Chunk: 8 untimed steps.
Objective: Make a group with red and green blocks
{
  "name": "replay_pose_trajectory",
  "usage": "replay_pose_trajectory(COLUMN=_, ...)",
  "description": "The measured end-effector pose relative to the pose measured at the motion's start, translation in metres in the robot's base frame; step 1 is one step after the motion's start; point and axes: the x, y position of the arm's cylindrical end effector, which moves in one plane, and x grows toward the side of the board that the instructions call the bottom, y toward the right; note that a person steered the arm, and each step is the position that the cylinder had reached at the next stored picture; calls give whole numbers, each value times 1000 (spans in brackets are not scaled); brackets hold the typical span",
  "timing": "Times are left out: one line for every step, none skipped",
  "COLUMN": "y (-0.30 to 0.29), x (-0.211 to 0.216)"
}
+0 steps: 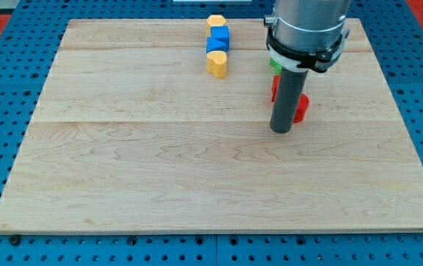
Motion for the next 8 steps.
replay_pose_trajectory(y=0, x=-8)
replay_pose_trajectory(y=10, x=-38)
replay_pose_trajectory(y=6, x=-78)
replay_pose_trajectory(y=-17, x=-89)
replay_pose_trajectory(y=-26, x=-90)
replay_pose_trajectory(y=-25, x=-139)
replay_pose_trajectory(y=-24, x=-186)
replay_pose_trajectory(y=-16, x=-217)
